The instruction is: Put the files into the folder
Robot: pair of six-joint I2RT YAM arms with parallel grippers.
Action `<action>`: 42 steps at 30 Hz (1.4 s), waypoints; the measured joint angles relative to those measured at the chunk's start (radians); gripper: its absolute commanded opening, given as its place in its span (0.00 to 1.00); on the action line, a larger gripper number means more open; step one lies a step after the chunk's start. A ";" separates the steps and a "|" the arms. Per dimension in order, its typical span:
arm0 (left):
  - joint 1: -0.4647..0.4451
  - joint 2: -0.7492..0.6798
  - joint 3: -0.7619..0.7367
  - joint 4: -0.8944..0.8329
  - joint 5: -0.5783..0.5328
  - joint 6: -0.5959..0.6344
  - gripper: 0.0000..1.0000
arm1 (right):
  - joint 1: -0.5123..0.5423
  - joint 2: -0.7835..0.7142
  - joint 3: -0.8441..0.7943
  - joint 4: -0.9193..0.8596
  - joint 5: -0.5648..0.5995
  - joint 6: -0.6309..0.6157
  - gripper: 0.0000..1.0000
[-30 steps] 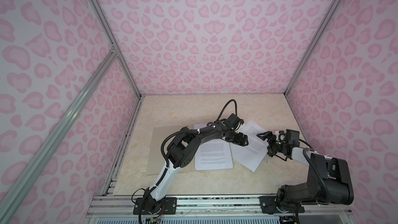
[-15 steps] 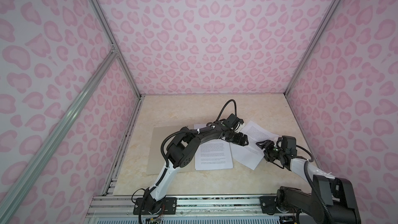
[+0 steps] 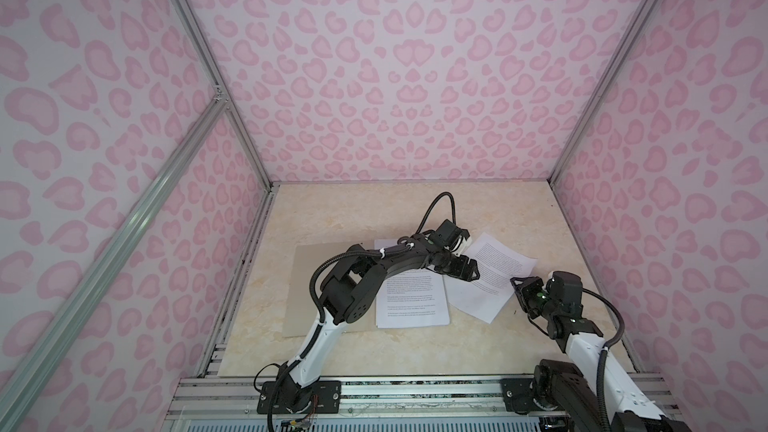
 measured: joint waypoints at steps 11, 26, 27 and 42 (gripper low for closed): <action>0.000 -0.002 -0.005 0.010 0.000 -0.014 0.86 | 0.008 0.127 0.005 0.059 -0.054 -0.002 0.26; 0.001 -0.002 -0.005 0.012 0.003 -0.025 0.86 | 0.012 0.196 -0.023 0.142 -0.053 0.003 0.18; 0.001 -0.002 -0.005 0.012 0.003 -0.025 0.86 | 0.012 0.204 -0.023 0.145 -0.053 0.003 0.17; 0.001 -0.005 0.024 -0.037 0.028 -0.048 0.86 | 0.027 0.192 0.003 0.135 -0.047 -0.013 0.00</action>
